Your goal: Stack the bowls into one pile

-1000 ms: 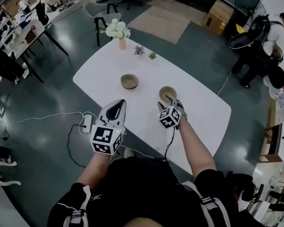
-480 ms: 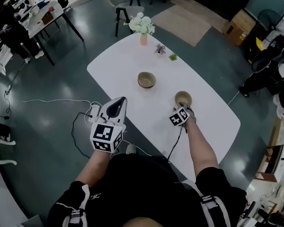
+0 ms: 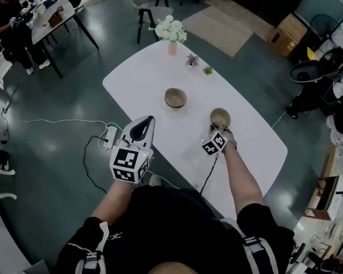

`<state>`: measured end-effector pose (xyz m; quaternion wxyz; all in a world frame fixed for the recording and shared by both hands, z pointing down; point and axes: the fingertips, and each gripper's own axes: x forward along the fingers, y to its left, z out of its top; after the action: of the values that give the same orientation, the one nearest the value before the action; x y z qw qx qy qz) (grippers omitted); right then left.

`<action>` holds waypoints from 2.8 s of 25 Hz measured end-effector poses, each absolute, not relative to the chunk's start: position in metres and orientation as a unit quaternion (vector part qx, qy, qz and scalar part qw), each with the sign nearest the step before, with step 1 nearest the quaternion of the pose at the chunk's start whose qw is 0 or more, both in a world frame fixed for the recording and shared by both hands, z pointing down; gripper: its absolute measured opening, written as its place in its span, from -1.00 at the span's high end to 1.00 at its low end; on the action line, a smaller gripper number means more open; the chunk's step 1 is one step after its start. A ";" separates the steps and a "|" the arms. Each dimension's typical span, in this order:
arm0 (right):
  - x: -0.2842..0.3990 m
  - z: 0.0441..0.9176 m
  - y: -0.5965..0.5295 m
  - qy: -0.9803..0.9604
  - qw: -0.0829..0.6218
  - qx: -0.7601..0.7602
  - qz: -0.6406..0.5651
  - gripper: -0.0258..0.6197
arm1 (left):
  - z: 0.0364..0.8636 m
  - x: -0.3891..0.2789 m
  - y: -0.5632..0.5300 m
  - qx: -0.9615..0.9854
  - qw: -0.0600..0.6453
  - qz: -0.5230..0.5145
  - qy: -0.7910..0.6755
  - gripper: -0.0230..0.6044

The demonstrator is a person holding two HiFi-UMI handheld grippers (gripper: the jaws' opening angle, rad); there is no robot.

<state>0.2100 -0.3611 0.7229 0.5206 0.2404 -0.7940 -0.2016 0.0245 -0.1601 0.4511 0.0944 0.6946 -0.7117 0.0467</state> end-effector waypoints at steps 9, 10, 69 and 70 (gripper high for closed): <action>0.152 0.666 -0.357 -0.826 0.457 0.224 -0.242 0.78 | 0.451 0.011 -0.151 0.686 0.095 0.042 -0.720 0.89; 0.142 0.658 -0.355 -0.829 0.449 0.218 -0.252 0.78 | 0.452 0.008 -0.149 0.684 0.094 0.041 -0.722 0.89; 0.070 0.426 -0.288 -0.937 0.030 0.347 -0.028 0.87 | 0.435 -0.043 -0.176 0.718 0.092 0.022 -0.690 0.89; 0.085 0.413 -0.283 -0.934 0.015 0.356 -0.029 0.87 | 0.430 -0.030 -0.179 0.726 0.086 0.023 -0.682 0.89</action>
<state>0.0855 -0.2834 0.4126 0.0148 0.3562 -0.9338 -0.0294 -0.0298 -0.1788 0.4303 0.0862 0.7259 -0.6820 0.0235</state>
